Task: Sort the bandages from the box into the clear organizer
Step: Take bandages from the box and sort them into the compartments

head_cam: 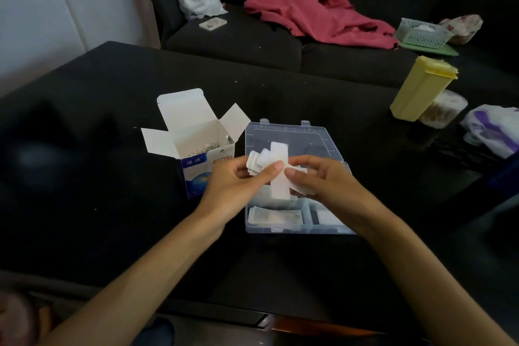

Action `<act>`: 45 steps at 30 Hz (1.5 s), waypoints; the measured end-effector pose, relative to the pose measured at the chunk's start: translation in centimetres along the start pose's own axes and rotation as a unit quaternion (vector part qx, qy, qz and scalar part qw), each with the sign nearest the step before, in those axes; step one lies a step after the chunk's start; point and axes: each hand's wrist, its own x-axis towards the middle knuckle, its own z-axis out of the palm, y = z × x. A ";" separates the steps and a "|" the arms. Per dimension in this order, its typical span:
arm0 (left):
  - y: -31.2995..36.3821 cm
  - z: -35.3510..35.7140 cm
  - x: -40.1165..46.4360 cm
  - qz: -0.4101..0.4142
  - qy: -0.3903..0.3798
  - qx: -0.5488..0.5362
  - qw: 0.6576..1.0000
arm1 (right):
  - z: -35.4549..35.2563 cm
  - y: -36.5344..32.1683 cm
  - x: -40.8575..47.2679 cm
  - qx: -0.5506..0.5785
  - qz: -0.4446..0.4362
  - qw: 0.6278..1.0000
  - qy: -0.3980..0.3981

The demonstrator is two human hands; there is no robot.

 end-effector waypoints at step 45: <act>-0.5 -3.4 -0.4 0.170 -0.208 0.600 0.754 | 1.2 1.4 -0.6 -0.525 -0.131 0.841 -0.017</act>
